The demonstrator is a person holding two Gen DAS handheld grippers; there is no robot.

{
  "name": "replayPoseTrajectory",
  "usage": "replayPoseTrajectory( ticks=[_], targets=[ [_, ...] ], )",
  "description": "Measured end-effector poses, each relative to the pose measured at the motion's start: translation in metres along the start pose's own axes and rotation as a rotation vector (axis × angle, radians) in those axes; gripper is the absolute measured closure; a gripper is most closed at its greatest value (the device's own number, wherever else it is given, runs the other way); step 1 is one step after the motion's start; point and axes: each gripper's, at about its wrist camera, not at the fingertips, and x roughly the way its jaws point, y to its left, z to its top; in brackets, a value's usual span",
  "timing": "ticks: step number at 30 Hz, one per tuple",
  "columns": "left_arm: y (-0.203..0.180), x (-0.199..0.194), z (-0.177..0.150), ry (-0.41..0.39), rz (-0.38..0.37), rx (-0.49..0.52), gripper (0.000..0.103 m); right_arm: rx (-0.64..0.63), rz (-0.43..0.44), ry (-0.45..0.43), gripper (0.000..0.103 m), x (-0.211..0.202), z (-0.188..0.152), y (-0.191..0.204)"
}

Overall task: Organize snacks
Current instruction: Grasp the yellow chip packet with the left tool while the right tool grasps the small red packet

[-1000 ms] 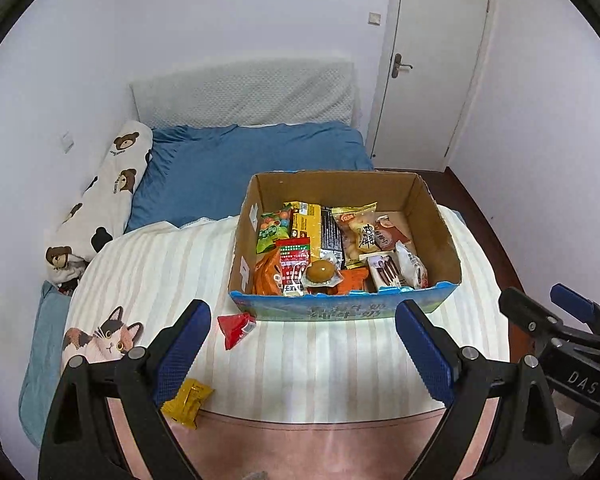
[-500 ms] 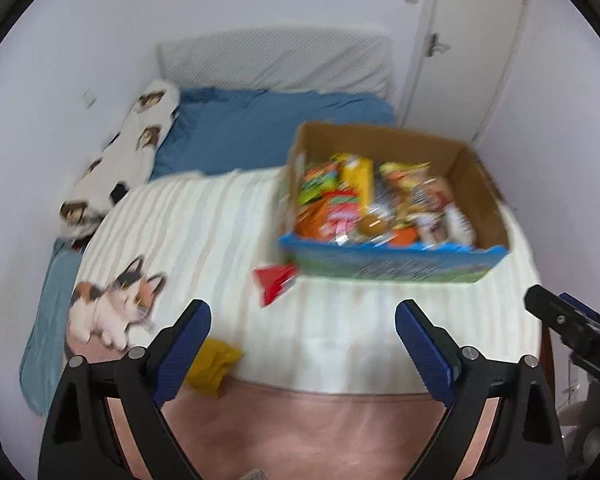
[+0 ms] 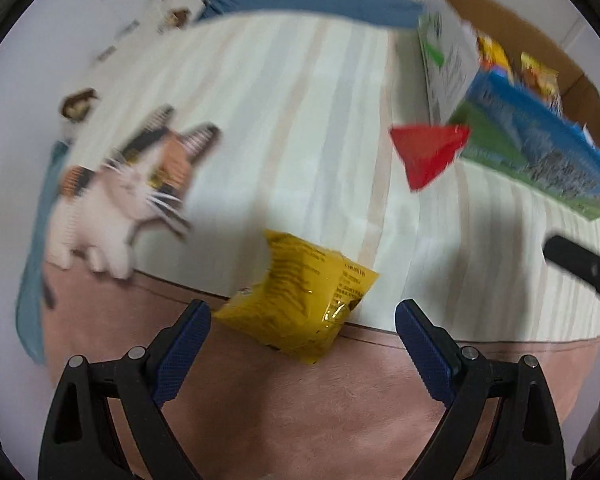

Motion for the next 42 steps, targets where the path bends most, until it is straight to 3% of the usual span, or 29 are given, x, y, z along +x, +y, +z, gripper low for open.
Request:
replayPoseTrajectory(
  ticks=[2,4,5,9,14,15,17,21,27,31,38,42],
  targets=[
    [-0.001,0.014,0.001,0.034,-0.012,0.011,0.009,0.011,0.004,-0.014,0.034,0.012,0.009,0.007],
    [0.002,0.031,0.001,0.059,-0.016,0.015,0.009,0.040,0.011,-0.037,0.020,0.026,0.020,0.011],
    [0.005,0.038,0.001,0.072,-0.030,0.006,0.011,0.059,0.017,-0.044,0.020,0.034,0.025,0.012],
    [0.023,0.044,-0.001,0.039,-0.026,-0.076,0.043,0.114,0.031,-0.059,0.020,0.066,0.039,0.017],
    [0.027,0.040,-0.004,0.030,-0.034,-0.108,0.044,0.191,0.027,-0.105,0.020,0.096,0.050,0.019],
    [0.026,0.040,-0.006,0.027,-0.027,-0.105,0.044,0.192,0.014,-0.131,0.025,0.100,0.052,0.021],
    [0.021,0.040,-0.006,0.026,-0.015,-0.093,0.044,0.177,-0.005,-0.154,0.048,0.106,0.055,0.027],
    [0.010,0.039,-0.006,0.035,-0.004,-0.083,0.044,0.159,-0.019,-0.149,0.055,0.111,0.052,0.034],
    [0.005,0.039,-0.001,0.049,-0.017,-0.099,0.044,0.135,-0.009,-0.117,0.056,0.082,0.027,0.018],
    [-0.003,0.036,-0.002,0.066,-0.077,-0.113,0.045,0.108,-0.049,-0.064,0.057,0.042,-0.007,-0.006],
    [-0.075,0.041,-0.054,0.180,-0.178,-0.029,0.045,0.164,-0.177,0.032,0.058,-0.003,-0.077,-0.065],
    [-0.108,0.044,-0.072,0.207,-0.171,0.028,0.045,0.218,-0.172,0.081,0.058,-0.004,-0.104,-0.096]
  ],
)
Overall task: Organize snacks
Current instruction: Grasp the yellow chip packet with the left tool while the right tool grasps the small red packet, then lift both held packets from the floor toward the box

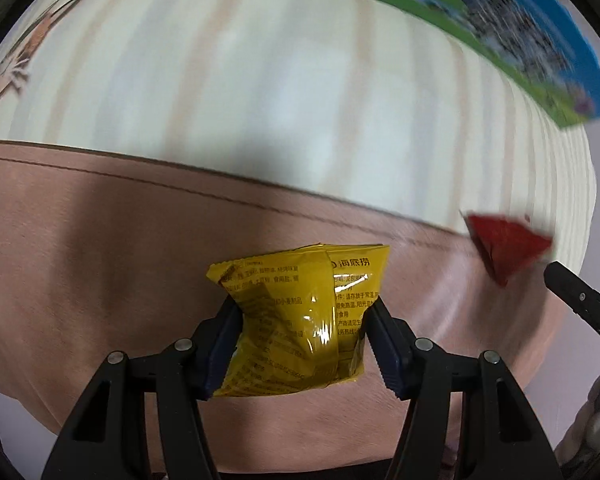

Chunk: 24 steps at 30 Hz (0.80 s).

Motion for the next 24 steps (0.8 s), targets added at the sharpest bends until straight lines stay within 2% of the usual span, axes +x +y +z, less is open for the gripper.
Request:
replayPoseTrajectory(
  ticks=[3,4,6,7,9,12,16,18,19,21,24],
  targets=[
    [-0.015,0.004,-0.001,-0.003,0.038,0.043,0.044,-0.045,0.034,-0.009,0.055,-0.009,0.001,0.003],
    [-0.018,0.005,-0.001,0.000,0.041,0.045,0.044,-0.080,0.046,-0.008,0.046,-0.012,0.003,0.010],
    [-0.021,0.010,0.000,0.004,0.041,0.040,0.043,-0.137,0.071,-0.005,0.034,-0.016,0.009,0.023],
    [-0.022,0.012,0.004,0.006,0.041,0.038,0.042,-0.188,0.066,0.003,0.033,-0.015,0.013,0.034],
    [-0.023,0.014,0.006,0.003,0.036,0.020,0.041,-0.304,0.035,0.019,0.033,-0.010,0.022,0.062],
    [-0.020,0.013,0.007,-0.004,0.033,0.009,0.041,-0.523,-0.056,0.071,0.033,0.009,0.032,0.100],
    [-0.007,0.010,-0.003,-0.015,0.026,-0.001,0.041,-0.740,-0.172,0.166,0.033,0.038,0.027,0.121],
    [-0.005,0.008,-0.005,-0.019,0.023,-0.008,0.041,-0.806,-0.209,0.217,0.034,0.051,0.023,0.123],
    [-0.002,0.008,-0.007,-0.021,0.021,-0.011,0.041,-0.818,-0.224,0.234,0.039,0.057,0.023,0.124],
    [0.000,0.006,-0.009,-0.024,0.018,-0.014,0.041,-0.815,-0.251,0.266,0.049,0.070,0.023,0.127],
    [0.002,0.005,-0.012,-0.024,0.007,-0.024,0.041,-0.759,-0.255,0.257,0.057,0.072,0.027,0.123]
  ],
)
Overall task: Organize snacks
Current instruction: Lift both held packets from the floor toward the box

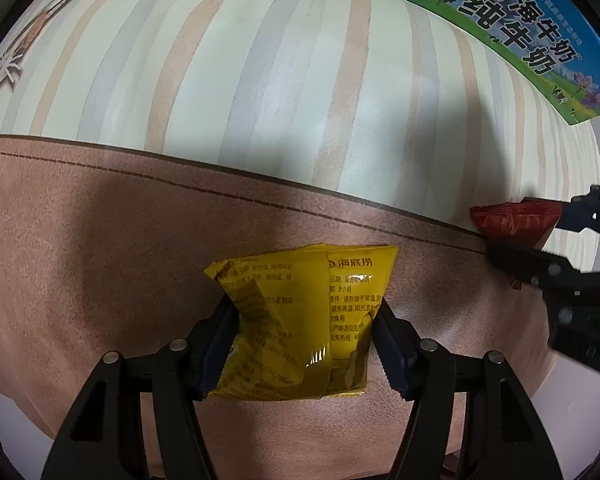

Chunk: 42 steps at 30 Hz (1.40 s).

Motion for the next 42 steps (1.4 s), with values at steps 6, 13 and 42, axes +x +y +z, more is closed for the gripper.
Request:
replayPoseTrajectory(
  ticks=[6,13,42],
  targets=[
    [0.018,-0.001,0.001,0.003,-0.019,-0.011,0.035,0.250,0.123,-0.015,0.057,0.003,-0.013,-0.029],
    [0.006,0.001,0.002,0.015,0.027,0.055,0.026,0.366,0.149,-0.042,0.057,0.005,-0.020,-0.041],
    [0.027,-0.012,0.012,0.015,0.026,0.016,0.059,0.458,0.110,-0.069,0.057,-0.010,-0.118,-0.057]
  ],
)
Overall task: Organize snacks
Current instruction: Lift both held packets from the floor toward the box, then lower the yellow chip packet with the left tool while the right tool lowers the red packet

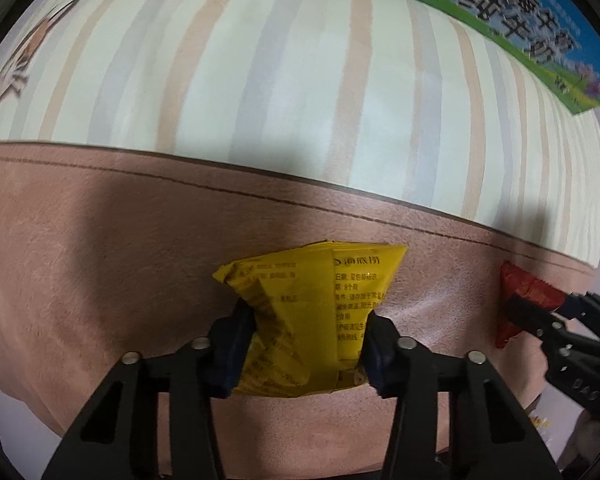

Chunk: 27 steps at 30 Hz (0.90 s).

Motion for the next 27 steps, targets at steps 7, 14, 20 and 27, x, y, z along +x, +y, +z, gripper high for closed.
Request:
replayPoseTrajectory(
  ticks=[7,14,20,27],
  targets=[
    [0.008,-0.034,-0.003,-0.034,-0.043,-0.016,0.060,0.054,0.100,-0.036,0.062,-0.028,-0.007,-0.012],
    [-0.007,-0.075,0.010,-0.088,-0.075,0.039,0.060,0.091,0.203,-0.100,0.063,-0.072,-0.006,-0.034],
    [-0.036,-0.123,0.033,-0.153,-0.129,0.113,0.060,0.107,0.263,-0.202,0.063,-0.138,0.010,-0.061],
    [-0.084,-0.176,0.084,-0.233,-0.165,0.198,0.060,0.108,0.270,-0.336,0.063,-0.217,0.053,-0.089]
  ],
)
